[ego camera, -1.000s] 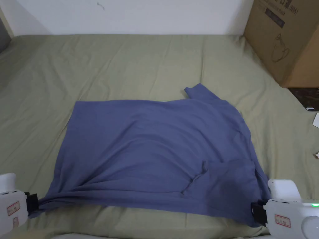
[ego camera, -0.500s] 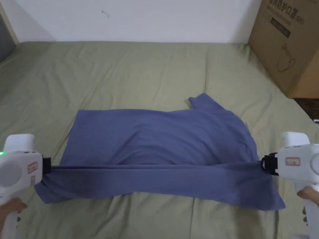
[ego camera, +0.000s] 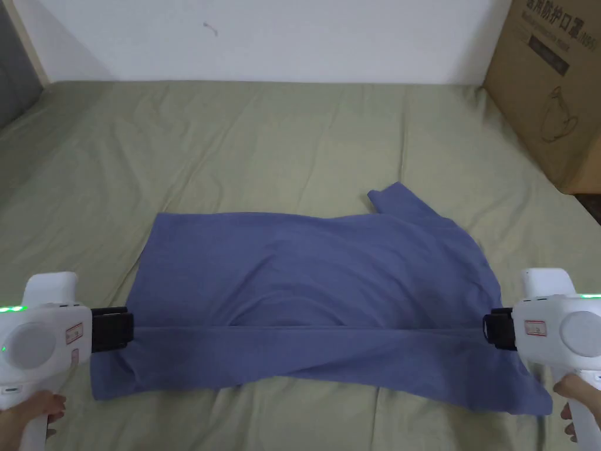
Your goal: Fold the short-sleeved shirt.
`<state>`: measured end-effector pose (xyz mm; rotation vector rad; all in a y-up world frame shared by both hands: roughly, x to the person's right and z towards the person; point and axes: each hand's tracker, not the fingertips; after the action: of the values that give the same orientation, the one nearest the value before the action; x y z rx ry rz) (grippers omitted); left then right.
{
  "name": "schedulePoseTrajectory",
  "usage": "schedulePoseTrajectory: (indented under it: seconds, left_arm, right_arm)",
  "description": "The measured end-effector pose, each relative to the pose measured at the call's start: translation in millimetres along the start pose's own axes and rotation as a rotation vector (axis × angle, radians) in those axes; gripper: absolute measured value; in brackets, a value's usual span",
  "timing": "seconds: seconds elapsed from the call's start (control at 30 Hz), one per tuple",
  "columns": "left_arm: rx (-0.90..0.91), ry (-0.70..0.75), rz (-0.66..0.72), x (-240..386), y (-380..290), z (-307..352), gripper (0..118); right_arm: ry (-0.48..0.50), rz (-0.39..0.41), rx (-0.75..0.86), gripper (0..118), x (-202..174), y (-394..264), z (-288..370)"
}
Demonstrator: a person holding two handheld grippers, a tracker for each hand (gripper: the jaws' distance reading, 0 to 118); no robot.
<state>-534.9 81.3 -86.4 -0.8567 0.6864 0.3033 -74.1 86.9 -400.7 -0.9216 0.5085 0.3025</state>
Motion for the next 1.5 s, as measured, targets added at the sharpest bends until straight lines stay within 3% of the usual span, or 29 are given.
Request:
schedulePoseTrajectory:
  seconds: [0.07,0.1,0.17,0.2,0.3,0.4,0.5,0.6,0.63,0.77,0.83,0.9,0.93,1.0,1.03,1.13,1.23,1.3,1.37,1.4,1.43,1.47,1.5]
  left_arm:
    - [0.02,-0.015,0.019,-3,-7,15,103]
    - [0.026,-0.037,0.026,-4,-12,26,90]
    - [0.05,-0.072,0.039,-6,-28,40,4]
    - [0.047,-0.069,0.044,-6,-37,42,0]
    - [0.013,-0.057,0.059,-5,-60,37,0]
    - [-0.026,-0.078,0.109,-8,-74,28,0]
    - [-0.014,-0.084,0.132,-9,-75,20,5]
    - [-0.058,-0.05,0.131,-9,-67,1,83]
    - [-0.061,-0.028,0.129,-10,-66,-6,94]
    - [-0.111,-0.031,0.161,-12,-59,-28,89]
    - [-0.108,-0.094,0.202,-9,-58,-35,78]
    - [-0.129,0.002,0.127,1,-60,-42,70]
    - [-0.124,-0.017,0.131,2,-58,-39,63]
    - [-0.101,-0.029,0.14,-2,-54,-31,24]
    - [-0.102,-0.027,0.142,-4,-54,-28,7]
    - [-0.122,-0.053,0.142,-5,-47,-29,7]
    - [-0.116,-0.049,0.104,-1,-46,-24,7]
    - [-0.115,-0.049,0.103,1,-46,-21,7]
    - [-0.116,-0.056,0.094,2,-43,-19,7]
    - [-0.116,-0.048,0.075,3,-42,-16,7]
    - [-0.109,-0.041,0.046,4,-41,-14,7]
    - [-0.107,-0.039,0.031,5,-40,-11,7]
    - [-0.104,-0.037,0.024,5,-38,-8,7]
  right_arm:
    - [0.017,0.039,0.036,45,-4,0,18]
    - [0.021,0.043,0.053,40,-8,-2,26]
    - [0.084,0.017,0.106,2,-14,-8,43]
    - [0.127,-0.013,0.106,1,-16,-13,45]
    - [0.219,-0.076,0.047,1,-25,-30,37]
    - [0.161,-0.044,0.01,1,-40,-46,25]
    - [0.208,-0.077,-0.026,1,-46,-56,19]
    - [0.229,-0.088,-0.049,1,-48,-61,17]
    - [0.228,-0.085,-0.055,1,-48,-63,17]
    - [0.214,-0.089,-0.068,1,-41,-68,19]
    - [0.196,-0.109,-0.081,1,-35,-71,19]
    - [0.176,-0.128,-0.094,1,-29,-75,17]
    - [0.168,-0.137,-0.097,1,-26,-76,19]
    - [0.196,-0.14,-0.066,3,-20,-80,30]
    - [0.212,-0.138,-0.043,14,-16,-80,35]
    - [0.164,-0.168,-0.027,72,-3,-77,34]
    - [0.093,-0.249,-0.045,72,13,-74,15]
    - [0.092,-0.257,-0.058,72,20,-76,-9]
    - [0.079,-0.274,-0.178,70,22,-84,-38]
    - [0.097,-0.272,-0.194,55,18,-87,-41]
    - [0.09,-0.239,-0.162,20,11,-87,-35]
    - [0.131,-0.202,-0.131,12,4,-84,-27]
    - [0.107,-0.164,-0.146,8,-1,-80,-22]
